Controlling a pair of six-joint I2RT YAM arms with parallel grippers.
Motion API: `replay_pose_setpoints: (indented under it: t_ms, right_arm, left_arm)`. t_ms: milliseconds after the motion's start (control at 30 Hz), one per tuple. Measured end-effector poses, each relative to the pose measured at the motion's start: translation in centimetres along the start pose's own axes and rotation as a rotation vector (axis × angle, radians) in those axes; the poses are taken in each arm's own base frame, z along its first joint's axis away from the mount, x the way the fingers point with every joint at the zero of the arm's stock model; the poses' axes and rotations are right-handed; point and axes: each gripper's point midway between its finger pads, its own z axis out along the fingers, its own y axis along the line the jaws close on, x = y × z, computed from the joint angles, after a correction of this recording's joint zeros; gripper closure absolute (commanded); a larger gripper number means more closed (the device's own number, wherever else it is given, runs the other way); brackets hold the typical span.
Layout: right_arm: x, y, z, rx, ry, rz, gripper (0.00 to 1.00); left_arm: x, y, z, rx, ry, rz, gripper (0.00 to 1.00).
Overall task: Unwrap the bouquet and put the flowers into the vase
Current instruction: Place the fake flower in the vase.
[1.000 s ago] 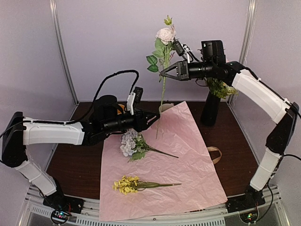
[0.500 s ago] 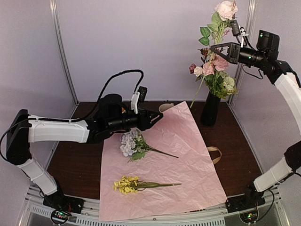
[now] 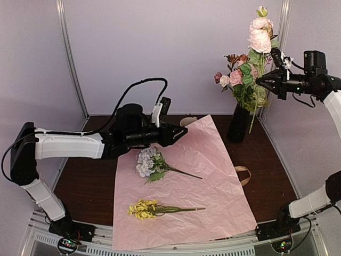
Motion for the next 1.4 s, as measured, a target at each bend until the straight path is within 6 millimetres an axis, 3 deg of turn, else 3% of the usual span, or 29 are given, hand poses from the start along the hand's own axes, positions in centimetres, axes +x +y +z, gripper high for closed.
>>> replay_pose_setpoints:
  t_ms: [233, 600, 900, 1233, 1400]
  right_arm:
    - [0.8, -0.6, -0.1, 0.01, 0.019, -0.131, 1.0]
    - [1.8, -5.2, 2.1, 0.055, -0.012, -0.175, 1.0]
    - [-0.2, -8.3, 2.7, 0.108, -0.08, -0.235, 1.0]
    - [-0.8, -9.6, 3.0, 0.132, -0.118, -0.247, 1.0]
    - [0.7, -10.0, 3.5, 0.133, -0.114, -0.223, 1.0]
  left_arm:
    - [0.7, 0.3, 0.0, -0.013, 0.029, -0.011, 0.65]
    - [1.4, 1.1, -0.2, -0.06, 0.061, -0.047, 0.66]
    - [0.3, 1.1, -0.2, -0.085, 0.047, -0.062, 0.66]
    - [-0.3, 0.9, -0.1, -0.094, 0.042, -0.064, 0.66]
    - [-0.1, 1.0, -0.1, -0.096, 0.049, -0.066, 0.66]
